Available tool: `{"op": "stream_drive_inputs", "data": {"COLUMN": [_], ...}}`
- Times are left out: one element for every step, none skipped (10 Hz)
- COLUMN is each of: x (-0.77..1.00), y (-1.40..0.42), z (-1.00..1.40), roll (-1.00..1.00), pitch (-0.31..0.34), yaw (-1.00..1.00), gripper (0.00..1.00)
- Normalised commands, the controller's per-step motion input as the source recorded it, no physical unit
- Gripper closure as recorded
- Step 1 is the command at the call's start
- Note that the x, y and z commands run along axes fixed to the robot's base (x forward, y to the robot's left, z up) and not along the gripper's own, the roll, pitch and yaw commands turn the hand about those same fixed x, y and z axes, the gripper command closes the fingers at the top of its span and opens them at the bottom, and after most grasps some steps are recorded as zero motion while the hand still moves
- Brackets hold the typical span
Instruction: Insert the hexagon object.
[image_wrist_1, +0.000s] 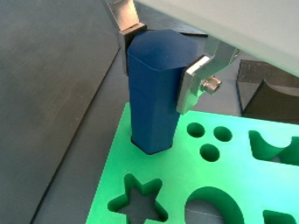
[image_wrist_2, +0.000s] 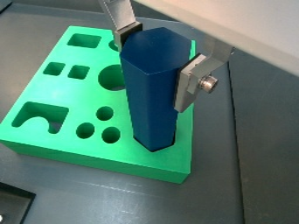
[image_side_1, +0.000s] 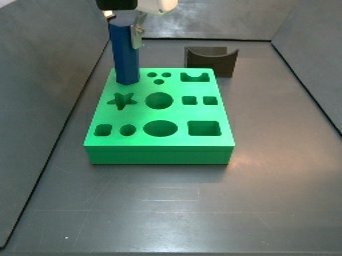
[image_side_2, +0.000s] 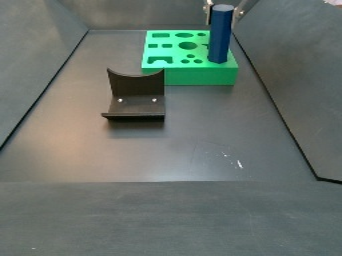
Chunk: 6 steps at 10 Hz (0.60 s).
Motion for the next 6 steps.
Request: {"op": "stream_drive_inputs", "data": {"x": [0.0,-0.06,-0.03,0.0,0.0,0.0], "y": [0.03,0.0,0.0,0.0,0.0,0.0], "z": [-0.37,-0.31,-0.29,-0.23,-0.18,0.0], "roll": [-0.18,-0.15,-0.12,-0.12,-0.12,0.0], "pitch": [-0.131,-0.156,-0.133,-0.07,-0.033,0.0], "yaw": [0.0,0.0,0.0,0.0,0.0,0.0], "gripper": [1.0,1.0,1.0,1.0,1.0,1.0]}}
